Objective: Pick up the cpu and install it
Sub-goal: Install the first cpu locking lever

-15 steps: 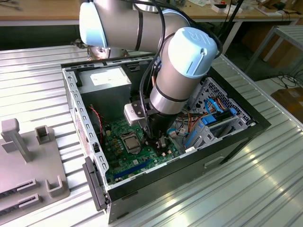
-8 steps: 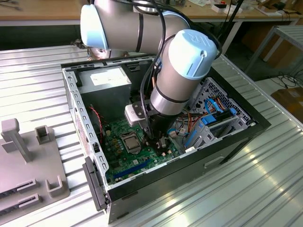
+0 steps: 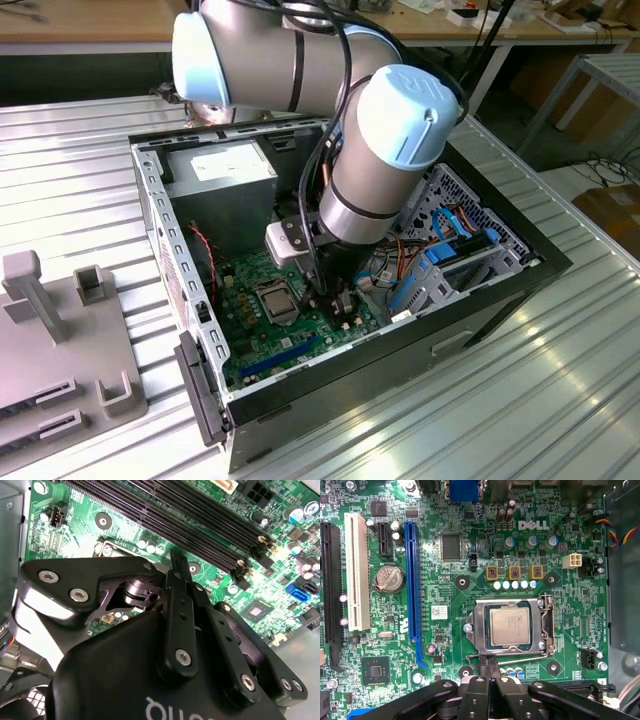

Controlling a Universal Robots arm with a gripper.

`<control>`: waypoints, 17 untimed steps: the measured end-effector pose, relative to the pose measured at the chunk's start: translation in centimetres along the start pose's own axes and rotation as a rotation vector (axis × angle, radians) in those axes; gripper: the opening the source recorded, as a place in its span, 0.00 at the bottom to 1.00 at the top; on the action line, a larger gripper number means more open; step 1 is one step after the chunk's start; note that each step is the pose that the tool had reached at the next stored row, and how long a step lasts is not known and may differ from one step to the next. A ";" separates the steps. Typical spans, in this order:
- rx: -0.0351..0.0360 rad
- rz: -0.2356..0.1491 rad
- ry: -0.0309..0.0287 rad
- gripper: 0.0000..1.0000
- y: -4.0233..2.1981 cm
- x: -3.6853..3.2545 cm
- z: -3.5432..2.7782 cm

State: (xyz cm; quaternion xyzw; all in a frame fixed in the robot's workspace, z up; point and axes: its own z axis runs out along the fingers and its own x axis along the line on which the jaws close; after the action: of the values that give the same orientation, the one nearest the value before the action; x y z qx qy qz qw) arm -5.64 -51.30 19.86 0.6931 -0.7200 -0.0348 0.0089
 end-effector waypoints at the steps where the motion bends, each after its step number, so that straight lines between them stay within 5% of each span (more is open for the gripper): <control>1: 0.0001 0.000 -0.0005 0.11 -0.02 0.00 0.05; 9: 0.0010 -0.001 -0.0008 0.11 0.40 -0.01 -0.25; 17: 0.0015 0.000 -0.0003 0.11 0.58 -0.46 -2.48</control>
State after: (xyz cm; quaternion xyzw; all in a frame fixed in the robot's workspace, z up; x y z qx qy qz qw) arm -6.05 -50.91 22.39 0.6932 -0.7199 -0.0344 0.0083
